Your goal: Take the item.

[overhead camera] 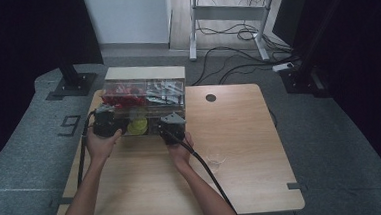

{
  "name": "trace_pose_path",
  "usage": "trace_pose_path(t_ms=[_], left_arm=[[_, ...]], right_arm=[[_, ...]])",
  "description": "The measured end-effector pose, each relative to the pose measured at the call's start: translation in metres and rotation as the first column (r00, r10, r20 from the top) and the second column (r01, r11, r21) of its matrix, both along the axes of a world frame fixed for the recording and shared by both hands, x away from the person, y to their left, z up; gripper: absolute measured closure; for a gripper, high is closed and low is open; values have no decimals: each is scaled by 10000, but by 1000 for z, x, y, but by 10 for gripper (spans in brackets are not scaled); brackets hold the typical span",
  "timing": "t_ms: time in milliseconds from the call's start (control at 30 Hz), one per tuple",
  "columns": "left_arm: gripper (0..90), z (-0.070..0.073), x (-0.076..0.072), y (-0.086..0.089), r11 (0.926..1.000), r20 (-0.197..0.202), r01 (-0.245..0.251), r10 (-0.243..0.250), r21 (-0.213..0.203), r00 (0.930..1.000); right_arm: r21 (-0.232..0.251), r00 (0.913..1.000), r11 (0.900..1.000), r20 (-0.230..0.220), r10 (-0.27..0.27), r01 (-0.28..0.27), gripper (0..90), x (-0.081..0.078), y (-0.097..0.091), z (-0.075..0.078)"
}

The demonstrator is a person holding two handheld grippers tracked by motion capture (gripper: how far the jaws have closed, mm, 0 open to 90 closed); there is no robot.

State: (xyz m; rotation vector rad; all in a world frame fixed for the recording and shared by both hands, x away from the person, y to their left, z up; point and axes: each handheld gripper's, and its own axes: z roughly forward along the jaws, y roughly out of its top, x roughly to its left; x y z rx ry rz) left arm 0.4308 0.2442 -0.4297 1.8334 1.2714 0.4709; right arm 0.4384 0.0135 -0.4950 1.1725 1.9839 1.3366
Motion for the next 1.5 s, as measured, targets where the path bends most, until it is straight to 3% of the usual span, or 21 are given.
trace_pose_path(t_ms=[433,1000,1500], left_arm=[[899,0,0,-1,10000,-18,-69,69,-40,10000],[899,-1,1,-2,9999,-33,-112,112,-2,9999],[899,-1,0,-4,9999,-34,-104,104,-6,9999]], right_arm=[[553,9976,9976,575,388,-420,889,-23,-11,18],[1232,9955,9902,753,568,-658,890,-46,-32,24],[1099,9923,9893,889,859,-955,889,-61,-43,32]])
